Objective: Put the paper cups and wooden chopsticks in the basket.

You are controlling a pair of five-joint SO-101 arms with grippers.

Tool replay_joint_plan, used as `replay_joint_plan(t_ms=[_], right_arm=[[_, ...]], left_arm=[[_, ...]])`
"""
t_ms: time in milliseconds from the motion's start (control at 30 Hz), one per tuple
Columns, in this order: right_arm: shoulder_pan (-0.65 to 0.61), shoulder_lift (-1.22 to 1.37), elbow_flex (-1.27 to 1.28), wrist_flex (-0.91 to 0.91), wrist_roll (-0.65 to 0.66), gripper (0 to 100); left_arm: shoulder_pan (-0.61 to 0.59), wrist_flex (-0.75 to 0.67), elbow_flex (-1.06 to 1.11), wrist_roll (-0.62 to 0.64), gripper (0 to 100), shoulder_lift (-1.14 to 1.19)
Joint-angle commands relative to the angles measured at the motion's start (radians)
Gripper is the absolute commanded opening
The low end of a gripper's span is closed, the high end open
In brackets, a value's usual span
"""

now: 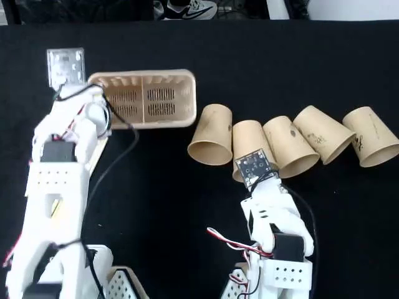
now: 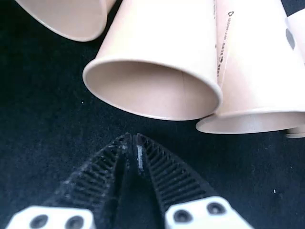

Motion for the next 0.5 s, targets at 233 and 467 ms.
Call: replay_joint_plan(t_ms=[233, 467], right_arm=[[0.012, -0.004, -0.004, -0.014, -0.011, 1.4], [0.012, -0.004, -0.004, -0.014, -0.011, 1.4]], left_arm=[[0.01, 0.284, -0.602, 0.048, 3, 0.486], [0.004, 0.397, -0.746, 0.091, 3, 0.612]])
